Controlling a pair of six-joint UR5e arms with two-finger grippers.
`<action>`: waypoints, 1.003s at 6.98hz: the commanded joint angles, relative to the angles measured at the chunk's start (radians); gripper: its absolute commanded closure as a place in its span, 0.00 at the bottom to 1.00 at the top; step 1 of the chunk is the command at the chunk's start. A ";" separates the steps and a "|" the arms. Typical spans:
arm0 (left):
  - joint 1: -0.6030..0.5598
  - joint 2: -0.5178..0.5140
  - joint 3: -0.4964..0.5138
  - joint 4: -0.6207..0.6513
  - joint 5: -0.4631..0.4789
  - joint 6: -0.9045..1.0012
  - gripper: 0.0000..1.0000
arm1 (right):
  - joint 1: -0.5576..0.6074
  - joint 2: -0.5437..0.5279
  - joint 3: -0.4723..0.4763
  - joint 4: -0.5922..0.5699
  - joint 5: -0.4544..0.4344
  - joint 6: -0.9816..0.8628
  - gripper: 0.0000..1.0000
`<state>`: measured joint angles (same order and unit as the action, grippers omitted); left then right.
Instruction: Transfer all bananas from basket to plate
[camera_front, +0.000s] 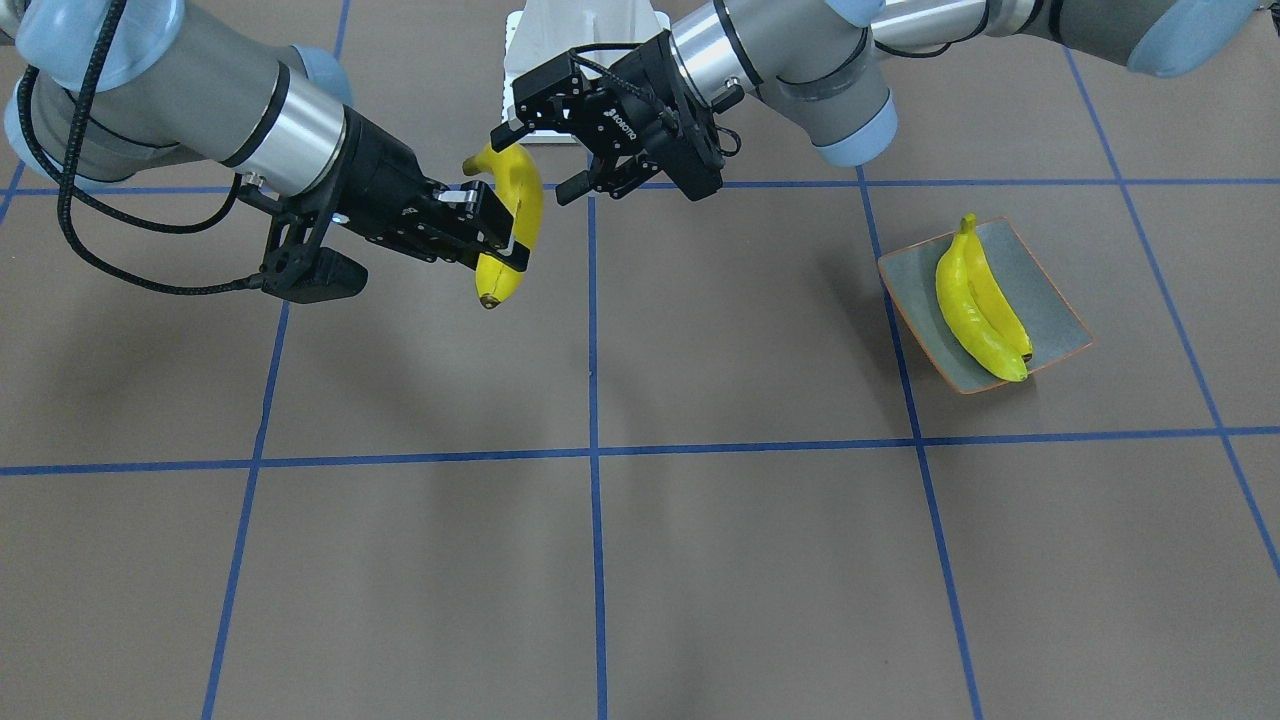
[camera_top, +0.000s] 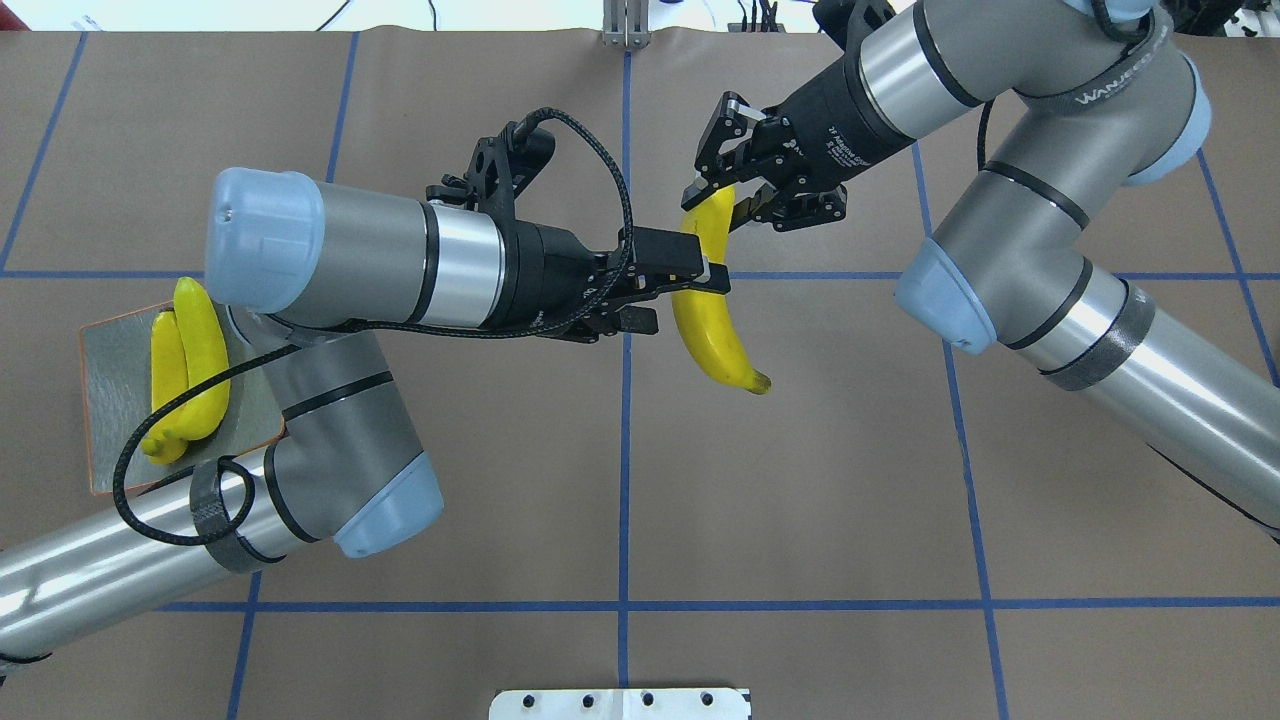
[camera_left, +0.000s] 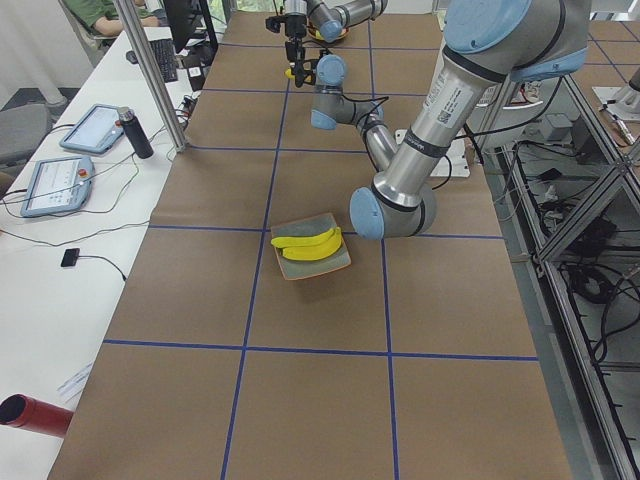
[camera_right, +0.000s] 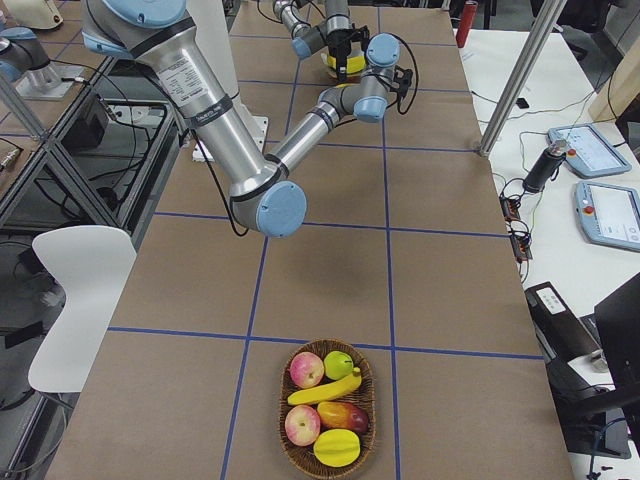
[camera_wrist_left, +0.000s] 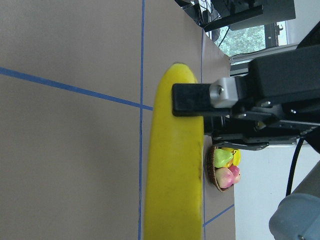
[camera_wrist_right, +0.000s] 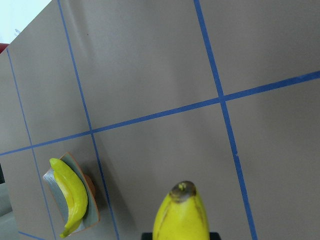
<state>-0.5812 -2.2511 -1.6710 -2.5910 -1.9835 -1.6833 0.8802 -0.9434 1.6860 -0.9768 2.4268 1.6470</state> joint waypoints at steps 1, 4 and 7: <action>0.006 -0.016 0.028 0.000 0.000 0.001 0.01 | -0.001 -0.002 0.000 0.001 0.001 -0.001 1.00; 0.030 -0.021 0.030 -0.006 0.029 -0.001 0.17 | -0.001 0.000 0.000 0.001 0.000 -0.001 1.00; 0.030 -0.018 0.030 -0.001 0.026 -0.001 1.00 | -0.001 -0.003 0.000 0.001 0.001 -0.001 1.00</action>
<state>-0.5511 -2.2711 -1.6410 -2.5955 -1.9554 -1.6843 0.8790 -0.9452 1.6858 -0.9756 2.4270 1.6459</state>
